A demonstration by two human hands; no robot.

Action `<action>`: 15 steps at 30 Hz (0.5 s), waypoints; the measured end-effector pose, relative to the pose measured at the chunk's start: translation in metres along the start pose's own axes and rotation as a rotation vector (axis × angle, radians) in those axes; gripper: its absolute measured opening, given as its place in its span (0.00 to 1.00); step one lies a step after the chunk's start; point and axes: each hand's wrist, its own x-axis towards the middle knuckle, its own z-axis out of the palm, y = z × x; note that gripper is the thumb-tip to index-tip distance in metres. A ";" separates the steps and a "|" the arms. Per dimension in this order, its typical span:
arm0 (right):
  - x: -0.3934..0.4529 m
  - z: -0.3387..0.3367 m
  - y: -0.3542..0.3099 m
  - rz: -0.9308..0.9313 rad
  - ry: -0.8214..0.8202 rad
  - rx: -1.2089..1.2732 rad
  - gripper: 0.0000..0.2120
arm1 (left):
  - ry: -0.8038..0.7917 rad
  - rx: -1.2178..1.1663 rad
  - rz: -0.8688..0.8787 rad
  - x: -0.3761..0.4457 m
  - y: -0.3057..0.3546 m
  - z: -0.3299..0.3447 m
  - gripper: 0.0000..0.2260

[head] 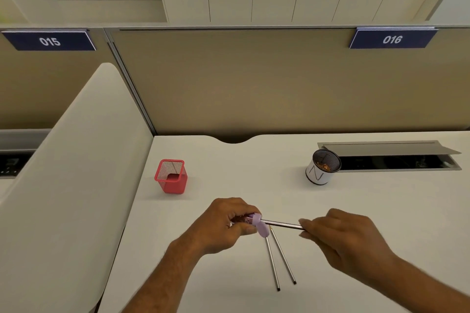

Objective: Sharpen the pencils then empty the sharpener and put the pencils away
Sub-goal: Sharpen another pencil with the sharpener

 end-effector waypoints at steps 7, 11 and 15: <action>-0.006 0.005 0.004 -0.170 0.073 -0.258 0.09 | -0.014 -0.048 -0.022 -0.001 0.001 0.007 0.11; 0.003 -0.001 -0.007 0.234 -0.129 0.124 0.14 | 0.017 0.024 0.027 0.002 0.003 0.004 0.10; 0.011 -0.008 -0.005 0.763 -0.487 0.810 0.18 | -0.022 0.105 0.083 0.003 0.006 0.002 0.09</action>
